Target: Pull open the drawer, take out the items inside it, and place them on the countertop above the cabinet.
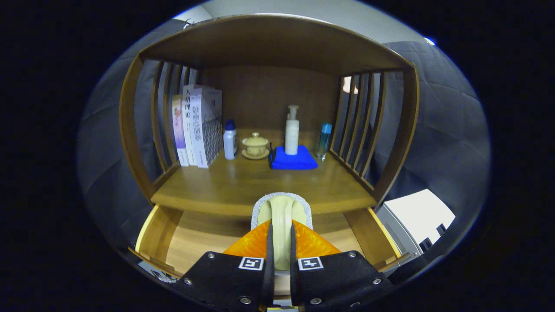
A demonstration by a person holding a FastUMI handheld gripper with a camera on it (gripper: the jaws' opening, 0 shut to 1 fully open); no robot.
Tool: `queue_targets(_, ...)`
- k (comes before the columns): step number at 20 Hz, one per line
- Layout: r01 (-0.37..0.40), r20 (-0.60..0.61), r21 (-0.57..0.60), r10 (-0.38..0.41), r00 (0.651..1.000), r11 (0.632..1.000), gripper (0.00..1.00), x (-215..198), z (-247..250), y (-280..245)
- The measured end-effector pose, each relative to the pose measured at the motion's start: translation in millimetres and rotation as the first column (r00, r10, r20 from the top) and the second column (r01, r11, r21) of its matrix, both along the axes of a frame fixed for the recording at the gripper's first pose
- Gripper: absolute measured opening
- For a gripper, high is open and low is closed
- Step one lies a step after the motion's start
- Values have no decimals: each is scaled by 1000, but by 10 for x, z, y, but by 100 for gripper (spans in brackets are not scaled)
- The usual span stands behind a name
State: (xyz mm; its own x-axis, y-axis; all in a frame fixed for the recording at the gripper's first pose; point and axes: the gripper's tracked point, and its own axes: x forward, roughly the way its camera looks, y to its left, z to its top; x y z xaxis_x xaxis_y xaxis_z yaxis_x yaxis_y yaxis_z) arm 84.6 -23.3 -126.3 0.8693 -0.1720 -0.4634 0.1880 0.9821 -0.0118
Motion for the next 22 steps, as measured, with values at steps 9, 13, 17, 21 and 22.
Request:
queue_targets(9,-87,130,25,83,988,996,15,986,74,188)
queue_targets(13,-101,66,27,99,993,995,15,1309,-224,183)
queue_targets(17,-104,93,73,97,991,992,18,1472,-257,160)
queue_targets(21,-99,158,129,78,984,987,39,1528,-194,168)
queue_targets(22,-107,198,173,72,978,979,49,1511,-146,207)
